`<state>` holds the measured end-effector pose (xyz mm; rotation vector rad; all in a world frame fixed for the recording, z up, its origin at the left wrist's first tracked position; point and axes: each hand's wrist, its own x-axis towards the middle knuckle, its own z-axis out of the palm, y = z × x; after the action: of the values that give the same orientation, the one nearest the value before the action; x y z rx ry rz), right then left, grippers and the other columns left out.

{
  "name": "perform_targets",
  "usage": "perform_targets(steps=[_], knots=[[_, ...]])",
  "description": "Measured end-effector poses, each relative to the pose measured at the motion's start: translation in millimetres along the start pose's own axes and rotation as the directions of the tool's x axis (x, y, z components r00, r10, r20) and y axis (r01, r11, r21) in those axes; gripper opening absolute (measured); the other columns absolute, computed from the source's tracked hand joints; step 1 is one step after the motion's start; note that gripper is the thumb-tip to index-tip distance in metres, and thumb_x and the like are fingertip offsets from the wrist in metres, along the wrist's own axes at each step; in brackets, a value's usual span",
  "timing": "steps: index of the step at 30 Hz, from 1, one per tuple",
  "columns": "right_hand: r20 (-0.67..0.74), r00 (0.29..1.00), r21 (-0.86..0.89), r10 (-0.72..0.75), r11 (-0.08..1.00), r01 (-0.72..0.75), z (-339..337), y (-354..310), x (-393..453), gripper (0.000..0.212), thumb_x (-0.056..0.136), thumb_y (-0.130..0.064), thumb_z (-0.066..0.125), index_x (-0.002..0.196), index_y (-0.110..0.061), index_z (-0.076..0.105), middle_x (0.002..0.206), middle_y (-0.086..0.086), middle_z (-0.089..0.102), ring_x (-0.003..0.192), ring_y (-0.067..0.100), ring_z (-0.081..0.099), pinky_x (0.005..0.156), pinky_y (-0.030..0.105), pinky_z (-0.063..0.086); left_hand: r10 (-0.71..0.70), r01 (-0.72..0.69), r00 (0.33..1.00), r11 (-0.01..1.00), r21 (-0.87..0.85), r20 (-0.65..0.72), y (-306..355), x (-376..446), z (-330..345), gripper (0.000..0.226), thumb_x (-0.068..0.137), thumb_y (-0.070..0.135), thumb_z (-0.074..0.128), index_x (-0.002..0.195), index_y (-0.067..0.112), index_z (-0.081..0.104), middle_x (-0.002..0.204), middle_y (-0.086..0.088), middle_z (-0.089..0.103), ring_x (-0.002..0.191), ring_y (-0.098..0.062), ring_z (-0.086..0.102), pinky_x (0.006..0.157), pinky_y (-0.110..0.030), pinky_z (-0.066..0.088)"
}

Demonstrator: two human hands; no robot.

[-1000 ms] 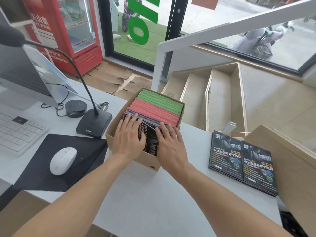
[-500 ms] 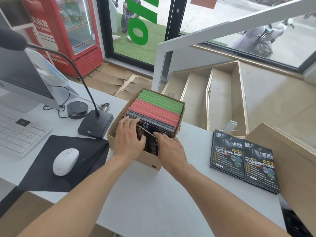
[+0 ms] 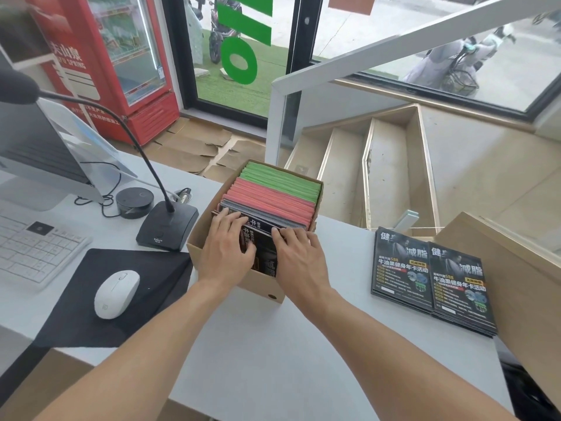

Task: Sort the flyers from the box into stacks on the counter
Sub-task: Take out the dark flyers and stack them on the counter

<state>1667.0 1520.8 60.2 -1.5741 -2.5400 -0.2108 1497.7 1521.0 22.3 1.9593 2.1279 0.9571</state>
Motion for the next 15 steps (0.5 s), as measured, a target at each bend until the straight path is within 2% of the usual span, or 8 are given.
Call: perform_targets(steps=[2, 5, 8, 10, 12, 13, 15], knots=[[0.020, 1.000, -0.026, -0.006, 1.000, 0.007, -3, -1, -2, 0.058, 0.089, -0.015, 0.049, 0.146, -0.007, 0.048, 0.133, 0.009, 0.062, 0.124, 0.032, 0.054, 0.108, 0.046, 0.039, 0.003, -0.003, 1.000, 1.000, 0.007, 0.019, 0, 0, 1, 0.055, 0.090, 0.023, 0.068, 0.142, 0.013, 0.055, 0.151, -0.004, 0.049, 0.151, -0.019, 0.026, 0.123, -0.042, 0.028], [0.078, 0.997, -0.022, 0.007, 1.000, -0.005, -5, -3, -5, 0.061, 0.096, -0.015, 0.044, 0.155, -0.006, 0.034, 0.153, 0.010, 0.047, 0.141, 0.033, 0.041, 0.118, 0.048, 0.025, 0.010, -0.011, 0.999, 1.000, 0.020, 0.041, 0, 0, 1, 0.060, 0.091, 0.025, 0.067, 0.148, 0.017, 0.051, 0.157, -0.004, 0.044, 0.153, -0.020, 0.022, 0.125, -0.042, 0.025], [0.099, 0.995, -0.035, 0.009, 0.999, -0.006, -3, -5, -8, 0.063, 0.096, -0.014, 0.043, 0.157, -0.006, 0.030, 0.158, 0.011, 0.041, 0.147, 0.033, 0.035, 0.121, 0.049, 0.020, 0.001, -0.003, 0.998, 1.000, 0.027, 0.067, 0, 0, 0, 0.063, 0.092, 0.028, 0.067, 0.151, 0.019, 0.047, 0.161, -0.002, 0.038, 0.155, -0.019, 0.018, 0.125, -0.040, 0.023], [0.071, 0.997, -0.017, 0.002, 1.000, -0.001, -2, -6, -9, 0.064, 0.090, -0.011, 0.051, 0.153, -0.006, 0.038, 0.149, 0.012, 0.052, 0.139, 0.033, 0.045, 0.118, 0.047, 0.028, 0.005, -0.008, 0.997, 0.999, 0.034, 0.077, 0, 0, 0, 0.064, 0.092, 0.029, 0.067, 0.151, 0.020, 0.046, 0.161, -0.002, 0.037, 0.155, -0.018, 0.017, 0.125, -0.040, 0.023], [0.026, 0.999, 0.040, -0.020, 0.999, 0.019, 1, -6, -11, 0.066, 0.083, -0.005, 0.060, 0.147, -0.007, 0.048, 0.126, 0.009, 0.064, 0.117, 0.031, 0.060, 0.106, 0.042, 0.042, 0.010, -0.013, 0.998, 0.999, 0.037, 0.069, -1, 0, 1, 0.062, 0.091, 0.029, 0.068, 0.149, 0.020, 0.049, 0.160, -0.002, 0.039, 0.155, -0.019, 0.019, 0.125, -0.041, 0.023], [0.006, 1.000, 0.089, -0.031, 0.996, 0.030, 2, -7, -12, 0.068, 0.081, -0.002, 0.063, 0.147, -0.009, 0.049, 0.116, 0.007, 0.065, 0.105, 0.029, 0.063, 0.097, 0.038, 0.046, 0.016, -0.018, 0.998, 0.999, 0.031, 0.061, -2, 1, 1, 0.060, 0.090, 0.028, 0.068, 0.147, 0.019, 0.052, 0.159, -0.003, 0.041, 0.154, -0.019, 0.020, 0.125, -0.041, 0.023], [0.032, 0.999, 0.237, -0.009, 0.972, 0.001, -2, -9, -15, 0.072, 0.084, 0.002, 0.061, 0.152, -0.015, 0.042, 0.110, 0.004, 0.063, 0.091, 0.028, 0.062, 0.081, 0.034, 0.046, 0.024, -0.024, 0.999, 1.000, 0.016, 0.047, -2, 1, 1, 0.051, 0.088, 0.025, 0.070, 0.138, 0.018, 0.059, 0.155, -0.003, 0.045, 0.153, -0.019, 0.023, 0.125, -0.040, 0.023]])
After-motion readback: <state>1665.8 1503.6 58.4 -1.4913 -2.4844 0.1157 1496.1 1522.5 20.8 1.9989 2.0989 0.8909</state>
